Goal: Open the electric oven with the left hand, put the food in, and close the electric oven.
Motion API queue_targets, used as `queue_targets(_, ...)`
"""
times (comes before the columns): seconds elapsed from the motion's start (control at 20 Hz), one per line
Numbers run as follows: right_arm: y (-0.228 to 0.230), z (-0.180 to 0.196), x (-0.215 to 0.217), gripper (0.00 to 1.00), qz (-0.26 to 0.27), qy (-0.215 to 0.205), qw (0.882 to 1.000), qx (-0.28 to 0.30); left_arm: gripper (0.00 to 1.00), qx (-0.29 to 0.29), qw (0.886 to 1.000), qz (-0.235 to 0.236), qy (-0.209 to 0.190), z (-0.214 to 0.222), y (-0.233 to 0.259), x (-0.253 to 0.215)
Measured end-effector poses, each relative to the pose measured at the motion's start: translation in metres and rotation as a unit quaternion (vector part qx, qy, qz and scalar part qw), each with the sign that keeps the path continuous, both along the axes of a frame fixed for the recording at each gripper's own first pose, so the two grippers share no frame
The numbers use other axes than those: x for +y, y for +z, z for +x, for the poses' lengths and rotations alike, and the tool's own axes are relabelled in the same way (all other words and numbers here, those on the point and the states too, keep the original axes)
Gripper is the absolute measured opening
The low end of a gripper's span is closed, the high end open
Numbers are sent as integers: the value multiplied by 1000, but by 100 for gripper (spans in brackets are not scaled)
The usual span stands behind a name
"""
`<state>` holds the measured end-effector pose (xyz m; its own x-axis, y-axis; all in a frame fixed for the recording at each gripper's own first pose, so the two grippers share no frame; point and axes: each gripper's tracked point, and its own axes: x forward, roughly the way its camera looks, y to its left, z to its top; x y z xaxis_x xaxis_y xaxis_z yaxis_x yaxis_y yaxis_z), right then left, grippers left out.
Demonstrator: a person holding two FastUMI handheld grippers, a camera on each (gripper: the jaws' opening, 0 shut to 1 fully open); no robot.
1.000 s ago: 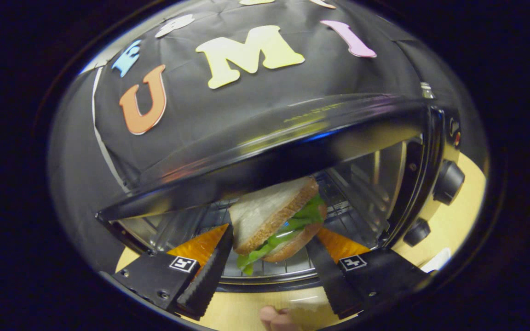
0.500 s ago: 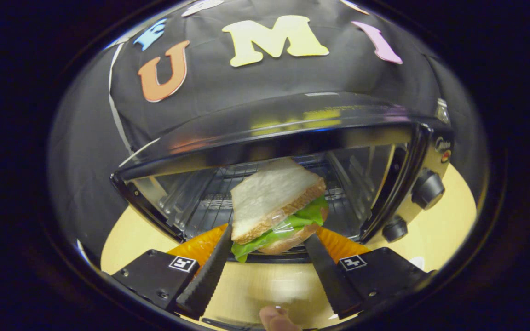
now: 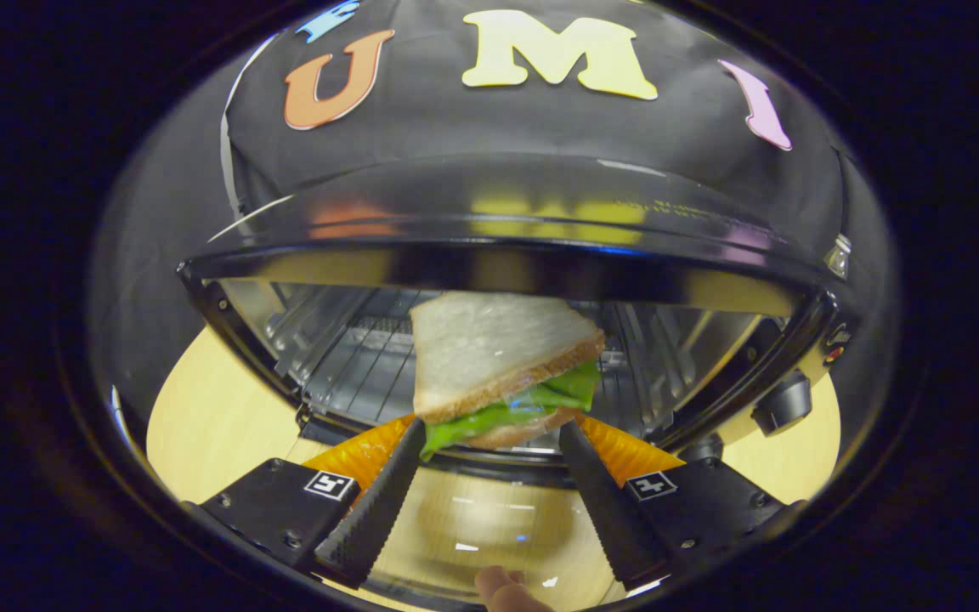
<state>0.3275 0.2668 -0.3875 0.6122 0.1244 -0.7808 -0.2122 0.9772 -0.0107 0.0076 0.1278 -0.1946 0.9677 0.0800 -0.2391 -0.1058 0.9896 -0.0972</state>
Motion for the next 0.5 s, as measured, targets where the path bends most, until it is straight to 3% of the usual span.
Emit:
queue_targets(0.15,13,-8,-8,100,-20,7,1000,4,93,4,1000,-3,-3,2,-3,-4)
queue_targets(0.3,32,-25,-10,100,-7,11,1000,3,93,10,1000,-13,-8,8,-11,-6)
queue_targets(0.5,80,-55,-17,100,23,20,998,-51,93,35,999,-31,-26,20,-25,-16)
